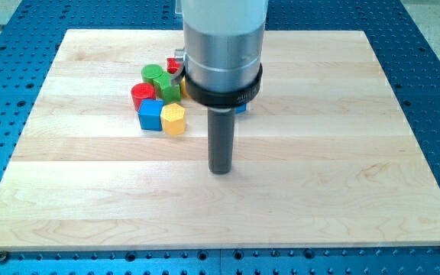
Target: Move the cube to the bottom of the red circle
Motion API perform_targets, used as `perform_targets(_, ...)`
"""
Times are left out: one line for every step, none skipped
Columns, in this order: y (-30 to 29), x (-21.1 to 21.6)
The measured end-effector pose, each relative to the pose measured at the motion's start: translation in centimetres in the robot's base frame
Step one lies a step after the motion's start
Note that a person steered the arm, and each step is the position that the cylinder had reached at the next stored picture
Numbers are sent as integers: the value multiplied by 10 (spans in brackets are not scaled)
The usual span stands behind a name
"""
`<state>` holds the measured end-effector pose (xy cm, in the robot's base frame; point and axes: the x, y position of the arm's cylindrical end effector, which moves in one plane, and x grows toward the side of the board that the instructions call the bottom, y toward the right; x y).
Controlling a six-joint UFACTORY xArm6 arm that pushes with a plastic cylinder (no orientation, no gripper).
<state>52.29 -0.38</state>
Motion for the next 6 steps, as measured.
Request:
perform_targets(-7,-1)
perform_targets(-47,-3)
perform_targets(-96,-12)
perform_targets(-98,-16)
perform_targets(-99,-51)
perform_targets(-99,-65)
